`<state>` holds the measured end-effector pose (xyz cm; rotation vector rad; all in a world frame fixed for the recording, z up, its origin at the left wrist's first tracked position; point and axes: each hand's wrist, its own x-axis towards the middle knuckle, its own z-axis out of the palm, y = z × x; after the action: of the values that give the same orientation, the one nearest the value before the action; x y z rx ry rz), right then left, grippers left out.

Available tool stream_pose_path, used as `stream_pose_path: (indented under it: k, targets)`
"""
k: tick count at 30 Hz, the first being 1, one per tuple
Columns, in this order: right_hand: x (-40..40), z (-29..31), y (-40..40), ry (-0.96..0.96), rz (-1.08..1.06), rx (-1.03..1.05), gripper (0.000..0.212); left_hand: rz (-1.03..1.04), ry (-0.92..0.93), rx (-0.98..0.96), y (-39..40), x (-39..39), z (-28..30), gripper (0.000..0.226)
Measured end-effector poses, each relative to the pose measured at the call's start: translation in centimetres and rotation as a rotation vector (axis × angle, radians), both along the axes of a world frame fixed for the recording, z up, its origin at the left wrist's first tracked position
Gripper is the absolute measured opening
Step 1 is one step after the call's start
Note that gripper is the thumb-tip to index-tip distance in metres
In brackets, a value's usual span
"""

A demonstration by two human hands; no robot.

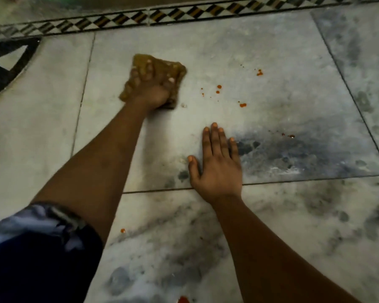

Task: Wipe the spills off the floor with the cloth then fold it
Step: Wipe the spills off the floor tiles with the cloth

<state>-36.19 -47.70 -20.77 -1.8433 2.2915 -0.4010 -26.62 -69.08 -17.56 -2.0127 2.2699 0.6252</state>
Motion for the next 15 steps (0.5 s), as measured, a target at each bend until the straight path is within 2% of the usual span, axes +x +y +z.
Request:
stream_pose_path:
  k: [2, 4, 7, 10, 12, 15]
  targets:
    - [-0.2, -0.1, -0.4, -0.002, 0.016, 0.019, 0.074, -0.146, -0.026, -0.044, 3.2, -0.8, -0.2, 0.059]
    - [-0.4, 0.3, -0.1, -0.049, 0.052, 0.035, 0.076, -0.204, -0.043, -0.042, 6.1, 1.6, -0.2, 0.056]
    - [-1.9, 1.2, 1.5, -0.162, 0.069, -0.014, 0.081, -0.144, -0.098, 0.012, 7.5, 5.4, 0.0, 0.057]
    - [-6.0, 1.4, 3.3, -0.058, -0.163, -0.143, 0.074, -0.038, -0.123, 0.024, 6.5, 5.2, 0.4, 0.059]
    - [-10.6, 1.6, 5.4, 0.057, -0.280, -0.159, 0.078, -0.004, -0.080, 0.040, 4.9, 2.6, 0.5, 0.069]
    - [-14.6, 0.9, 6.7, 0.044, -0.268, -0.010, 0.093, 0.077, 0.037, 0.093, 2.2, -1.4, 1.3, 0.093]
